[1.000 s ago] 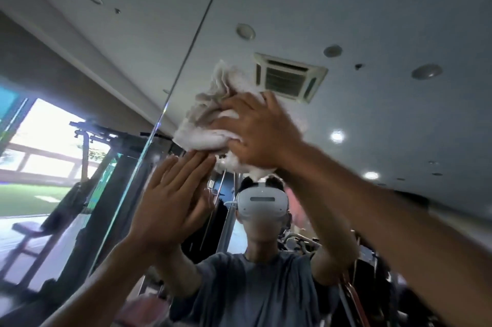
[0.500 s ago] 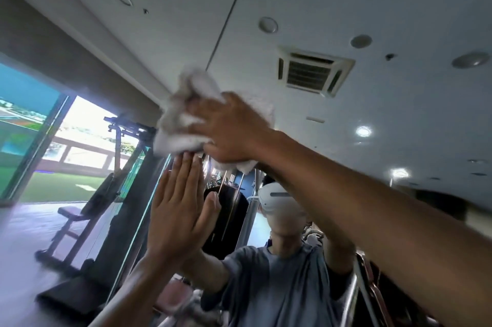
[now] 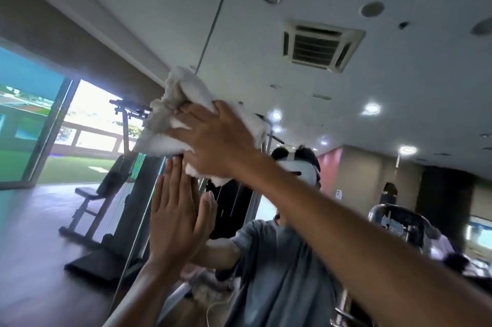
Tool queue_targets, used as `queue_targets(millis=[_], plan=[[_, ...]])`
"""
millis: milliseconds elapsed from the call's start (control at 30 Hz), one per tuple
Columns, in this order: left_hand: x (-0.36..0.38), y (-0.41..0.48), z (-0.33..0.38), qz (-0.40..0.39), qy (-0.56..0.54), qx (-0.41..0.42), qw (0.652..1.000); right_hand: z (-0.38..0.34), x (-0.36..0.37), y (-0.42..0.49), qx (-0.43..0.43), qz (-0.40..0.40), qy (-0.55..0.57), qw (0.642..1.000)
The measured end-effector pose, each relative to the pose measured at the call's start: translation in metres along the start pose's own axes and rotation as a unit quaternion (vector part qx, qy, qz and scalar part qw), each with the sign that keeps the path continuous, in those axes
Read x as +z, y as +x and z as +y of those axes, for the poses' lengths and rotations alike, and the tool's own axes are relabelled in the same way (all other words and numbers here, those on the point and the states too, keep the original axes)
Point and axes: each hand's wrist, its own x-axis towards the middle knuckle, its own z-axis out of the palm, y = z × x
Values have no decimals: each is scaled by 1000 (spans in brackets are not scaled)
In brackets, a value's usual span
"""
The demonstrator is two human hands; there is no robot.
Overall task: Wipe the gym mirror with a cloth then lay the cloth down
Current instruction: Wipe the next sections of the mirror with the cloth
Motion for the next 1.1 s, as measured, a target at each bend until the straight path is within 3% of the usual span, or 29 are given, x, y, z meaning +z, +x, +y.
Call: queue_targets(millis=[67,100,167,233,300,333,400,467,500,567,633,700,733,767,867,967,1033,1100], plan=[[-1,-4,1,-5,-1,5,1000,29,-15,-2,-48,-41,-17,998],[-2,-5,0,-5,-4,9,1000,47,-19,-2,-26,-54,-30,998],[-3,-5,-1,-2,-8,8,1000,79,-21,-7,104,15,-24,994],[-3,-6,0,0,-11,5,1000,71,-11,-14,278,128,-5,952],[-4,-6,0,2,-12,4,1000,31,4,-15,343,149,2,927],[-4,-6,0,1,-12,5,1000,10,9,-15,304,131,13,944],[-5,-5,-1,0,-13,7,1000,-21,12,-19,133,66,17,989],[-5,-6,-1,-3,-11,9,1000,-8,-2,-22,-7,-15,13,1000],[-6,-7,-1,-5,-10,10,1000,11,-10,-21,-35,-47,5,998],[-6,-7,-2,-3,-11,12,1000,51,-21,-19,8,-66,-12,998],[-6,-6,-2,-5,-17,9,1000,74,-22,-21,152,28,1,988],[-7,-7,-1,-6,-18,6,1000,54,-10,-22,307,129,11,943],[-7,-8,-1,-7,-18,5,1000,33,-1,-21,339,138,22,930],[-7,-8,-1,-9,-18,5,1000,10,5,-22,320,122,37,939],[-8,-7,-1,-14,-14,5,1000,-24,5,-34,109,26,44,993],[-8,-9,-3,-14,2,16,1000,19,-13,-54,4,-48,23,999],[-10,-8,-5,-25,5,23,999,63,-24,-70,63,-47,3,997],[-11,-7,-4,-27,12,22,999,90,-26,-92,218,44,1,975]])
